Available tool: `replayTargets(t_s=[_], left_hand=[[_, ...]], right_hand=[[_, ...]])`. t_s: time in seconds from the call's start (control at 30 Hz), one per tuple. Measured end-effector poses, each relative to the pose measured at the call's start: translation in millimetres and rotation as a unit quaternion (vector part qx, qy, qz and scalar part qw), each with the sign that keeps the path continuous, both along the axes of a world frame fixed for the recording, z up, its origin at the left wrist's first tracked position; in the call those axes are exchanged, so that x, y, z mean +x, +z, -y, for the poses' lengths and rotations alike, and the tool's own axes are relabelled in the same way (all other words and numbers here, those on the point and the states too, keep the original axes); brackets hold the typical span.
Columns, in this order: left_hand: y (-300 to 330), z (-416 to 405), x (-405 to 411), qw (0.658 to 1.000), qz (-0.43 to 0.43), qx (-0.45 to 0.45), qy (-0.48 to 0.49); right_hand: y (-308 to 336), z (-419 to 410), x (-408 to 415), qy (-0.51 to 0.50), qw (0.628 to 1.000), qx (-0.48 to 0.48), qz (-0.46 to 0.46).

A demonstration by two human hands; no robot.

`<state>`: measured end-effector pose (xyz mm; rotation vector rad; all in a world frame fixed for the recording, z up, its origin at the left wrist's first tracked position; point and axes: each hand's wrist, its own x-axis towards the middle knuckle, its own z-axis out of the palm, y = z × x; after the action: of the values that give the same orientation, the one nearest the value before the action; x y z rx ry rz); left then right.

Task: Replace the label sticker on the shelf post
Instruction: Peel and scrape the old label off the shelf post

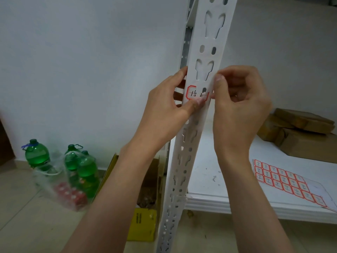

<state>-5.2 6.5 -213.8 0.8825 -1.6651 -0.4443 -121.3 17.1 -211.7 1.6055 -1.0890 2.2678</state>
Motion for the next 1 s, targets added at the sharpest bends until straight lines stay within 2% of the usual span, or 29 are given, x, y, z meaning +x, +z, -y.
replayTargets(t_s=[0.2,0.4,0.53,0.63,0.73,1.0], left_hand=[[-1,0,-1,1.000,-0.006,-0.006,0.004],[-3,-1,-1,1.000,-0.008,-0.013,0.002],[-4,-1,0,1.000,-0.016,-0.010,-0.001],[-4,-1,0,1.000,-0.017,-0.011,0.000],[-5,-1,-1,1.000,-0.015,-0.011,0.002],[-7,1,0,1.000,-0.020,-0.002,0.003]], right_hand=[[-5,0,-14,0.050,0.993,0.056,0.096],[-21,3,-40,0.111,0.969,0.177,0.135],[-41,10,-61,0.127,0.948,0.267,0.119],[-59,17,-78,0.076,0.935,0.342,0.047],[-74,21,-91,0.046,0.907,0.418,-0.009],[-98,23,-102,0.034,0.835,0.547,-0.035]])
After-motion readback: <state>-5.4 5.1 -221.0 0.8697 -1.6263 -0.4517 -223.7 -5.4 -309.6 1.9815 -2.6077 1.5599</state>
